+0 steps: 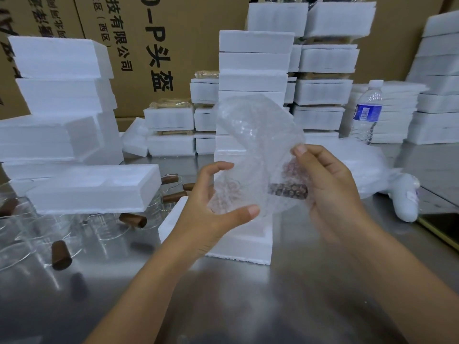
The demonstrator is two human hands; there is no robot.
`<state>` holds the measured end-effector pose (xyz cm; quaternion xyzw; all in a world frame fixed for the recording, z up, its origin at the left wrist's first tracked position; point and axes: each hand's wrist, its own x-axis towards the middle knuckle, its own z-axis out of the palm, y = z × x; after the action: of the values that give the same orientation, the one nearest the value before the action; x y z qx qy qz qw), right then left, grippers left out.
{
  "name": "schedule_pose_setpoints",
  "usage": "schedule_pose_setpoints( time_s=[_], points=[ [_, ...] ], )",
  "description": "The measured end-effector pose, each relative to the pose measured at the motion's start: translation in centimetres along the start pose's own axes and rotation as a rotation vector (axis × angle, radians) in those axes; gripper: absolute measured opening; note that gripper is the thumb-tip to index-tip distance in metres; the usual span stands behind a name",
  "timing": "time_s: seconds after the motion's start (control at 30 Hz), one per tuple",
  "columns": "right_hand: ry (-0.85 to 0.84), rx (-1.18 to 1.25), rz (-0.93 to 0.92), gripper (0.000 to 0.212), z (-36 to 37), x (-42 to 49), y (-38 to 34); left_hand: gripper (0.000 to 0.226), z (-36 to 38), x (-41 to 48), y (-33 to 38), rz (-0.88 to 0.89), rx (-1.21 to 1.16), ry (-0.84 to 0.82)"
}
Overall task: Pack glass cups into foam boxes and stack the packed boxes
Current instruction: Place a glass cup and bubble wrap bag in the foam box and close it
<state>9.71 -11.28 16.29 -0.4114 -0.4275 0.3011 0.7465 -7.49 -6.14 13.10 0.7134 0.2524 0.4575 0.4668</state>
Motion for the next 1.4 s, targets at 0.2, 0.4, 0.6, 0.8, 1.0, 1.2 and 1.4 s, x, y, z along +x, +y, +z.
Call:
schedule_pose_setpoints(
  time_s=[0.2, 0.4, 0.6, 0.8, 1.0, 1.2, 1.4],
  points=[
    [0.025, -0.079, -0.004, 0.016, -0.1, -0.1, -0.2, 0.052, 0.3, -0.4, 0.6, 0.073, 0.244, -0.035],
    [-0.008, -0.261, -0.177, 0.014, 0.1, -0.6, 0.1, 0.04, 0.7, -0.7, 0.7, 0.065, 0.325, -0.05],
    [-0.243, -0.611, -0.395, 0.01, 0.6, -1.4, 0.5, 0.036, 0.8, -0.7, 0.4, 0.022, 0.254, -0.019],
    [-0.405, -0.899, -0.448, 0.035, -0.2, -1.4, 0.5, 0.037, 0.5, -0.3, 0.2, 0.08, 0.25, 0.012],
    [-0.28, -0.811, -0.301, 0.038, 0.4, -1.5, 0.7, 0.077, 0.8, -0.4, 0.1, 0.212, 0.299, -0.007],
    [-0.16, -0.569, -0.007, 0.019, 0.5, -1.0, 1.1, 0.086, 1.0, -0.8, 0.0, 0.286, 0.535, -0.016],
    [-0.199, -0.417, 0.012, 0.04, 0.5, -0.9, 0.4, 0.066, 1.3, -1.0, -0.1, 0.355, 0.694, -0.031]
  ],
)
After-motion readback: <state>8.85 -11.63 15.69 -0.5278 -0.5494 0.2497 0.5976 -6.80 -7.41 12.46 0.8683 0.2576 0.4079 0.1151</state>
